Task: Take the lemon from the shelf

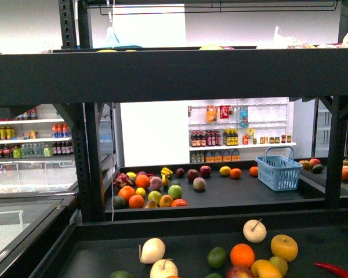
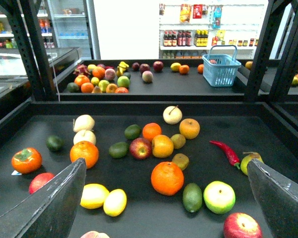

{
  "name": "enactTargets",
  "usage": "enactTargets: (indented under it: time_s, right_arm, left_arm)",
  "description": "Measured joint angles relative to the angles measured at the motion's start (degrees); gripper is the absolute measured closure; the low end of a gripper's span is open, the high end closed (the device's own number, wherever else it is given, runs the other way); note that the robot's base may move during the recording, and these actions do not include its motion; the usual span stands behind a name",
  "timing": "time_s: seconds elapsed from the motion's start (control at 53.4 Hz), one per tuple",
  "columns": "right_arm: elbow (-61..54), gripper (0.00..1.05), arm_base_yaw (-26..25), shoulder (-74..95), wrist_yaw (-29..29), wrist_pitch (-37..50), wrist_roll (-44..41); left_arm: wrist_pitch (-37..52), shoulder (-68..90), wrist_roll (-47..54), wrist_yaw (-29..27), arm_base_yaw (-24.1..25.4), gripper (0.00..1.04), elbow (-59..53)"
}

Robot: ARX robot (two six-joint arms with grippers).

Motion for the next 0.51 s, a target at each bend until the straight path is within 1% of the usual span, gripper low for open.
enactTargets:
  time_s: [0.094, 0.131, 0.15, 0.206, 0.299, 0.374, 0.449, 0.468, 0.505]
  right_arm:
    - [0.0, 0.07, 0.0, 0.0, 0.0, 0.0, 0.0]
    - [0.0, 0.07, 0.0, 0.0, 0.0, 0.0, 0.0]
    - [0.0, 0.07, 0.0, 0.0, 0.0, 0.0, 0.0]
    - [0.0, 0.07, 0.0, 0.0, 0.0, 0.0, 0.0]
    - [0.0, 0.07, 0.0, 0.0, 0.0, 0.0, 0.0]
    - [0.0, 0.07, 0.0, 0.0, 0.0, 0.0, 0.0]
    - [0.0, 0.07, 0.0, 0.0, 0.0, 0.0, 0.0]
    - [0.0, 0.07, 0.0, 0.0, 0.0, 0.0, 0.0]
    - [0.0, 0.07, 0.0, 0.0, 0.0, 0.0, 0.0]
  left_arm:
    - [0.0, 0.0, 0.0, 0.0, 0.0, 0.08, 0.0]
    - [-2.2, 0.5, -3.2, -2.7, -0.5, 0.08, 0.4]
    - [-3.2, 1.3, -6.8, -3.6, -0.8, 0.08, 0.5]
    - [-3.3, 3.0, -11.4, -3.3, -0.6, 0.08, 0.5]
    - [-3.1, 6.9, -18.9, -1.4, 0.7, 0.08, 1.4]
    - [-2.1, 10.7, -21.3, 0.1, 1.4, 0.08, 3.0]
    - [1.2, 16.4, -23.6, 4.6, 3.9, 0.08, 5.8]
    - [1.4, 16.9, -23.9, 4.8, 4.4, 0.08, 6.0]
    - [3.7, 20.7, -25.1, 7.4, 6.8, 0.08, 8.1]
